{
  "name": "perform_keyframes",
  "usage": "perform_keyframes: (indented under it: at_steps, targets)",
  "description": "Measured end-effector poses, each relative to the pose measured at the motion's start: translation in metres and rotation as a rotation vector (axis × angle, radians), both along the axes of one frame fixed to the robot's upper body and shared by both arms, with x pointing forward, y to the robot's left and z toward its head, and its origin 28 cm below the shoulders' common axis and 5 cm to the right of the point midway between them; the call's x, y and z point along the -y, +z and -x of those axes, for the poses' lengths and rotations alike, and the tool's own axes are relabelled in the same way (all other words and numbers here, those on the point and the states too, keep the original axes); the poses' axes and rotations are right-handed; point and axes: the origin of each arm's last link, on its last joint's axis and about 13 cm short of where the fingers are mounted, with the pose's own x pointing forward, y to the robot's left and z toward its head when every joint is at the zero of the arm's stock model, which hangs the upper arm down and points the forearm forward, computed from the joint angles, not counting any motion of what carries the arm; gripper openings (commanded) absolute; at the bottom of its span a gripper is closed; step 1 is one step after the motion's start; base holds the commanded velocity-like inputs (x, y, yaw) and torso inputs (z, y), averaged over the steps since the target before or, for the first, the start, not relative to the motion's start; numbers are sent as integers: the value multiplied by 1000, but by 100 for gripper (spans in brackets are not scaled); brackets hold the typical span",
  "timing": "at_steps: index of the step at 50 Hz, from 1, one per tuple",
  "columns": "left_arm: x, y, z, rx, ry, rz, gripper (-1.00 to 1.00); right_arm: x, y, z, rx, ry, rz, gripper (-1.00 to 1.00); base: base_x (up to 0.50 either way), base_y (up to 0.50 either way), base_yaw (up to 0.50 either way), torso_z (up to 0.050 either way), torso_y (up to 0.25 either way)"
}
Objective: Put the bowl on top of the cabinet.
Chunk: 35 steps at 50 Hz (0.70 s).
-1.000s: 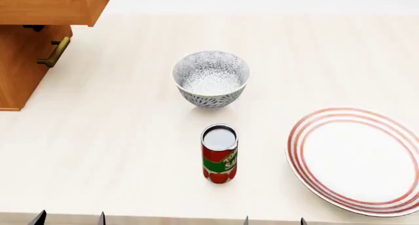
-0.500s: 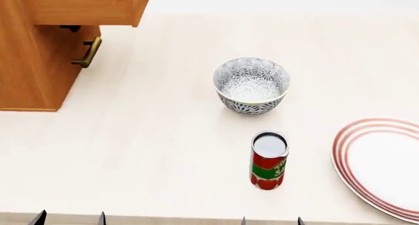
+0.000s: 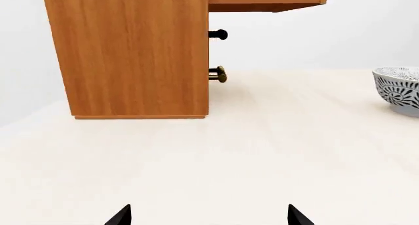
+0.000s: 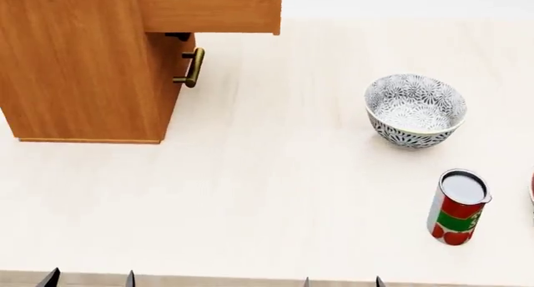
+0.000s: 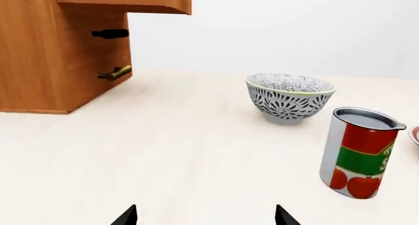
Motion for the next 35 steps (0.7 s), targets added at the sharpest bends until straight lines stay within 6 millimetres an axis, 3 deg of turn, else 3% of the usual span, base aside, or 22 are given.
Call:
perform_keyframes:
  at_steps: [25,35]
  targets:
    - [0,0,0,-6,-6,-7,100,0,0,0,3,8,4,100,0,500,0,0,0]
    - [0,0,0,-7,-5,-10,100,0,0,0,-1,-5,-13,100,0,34,0,0,0]
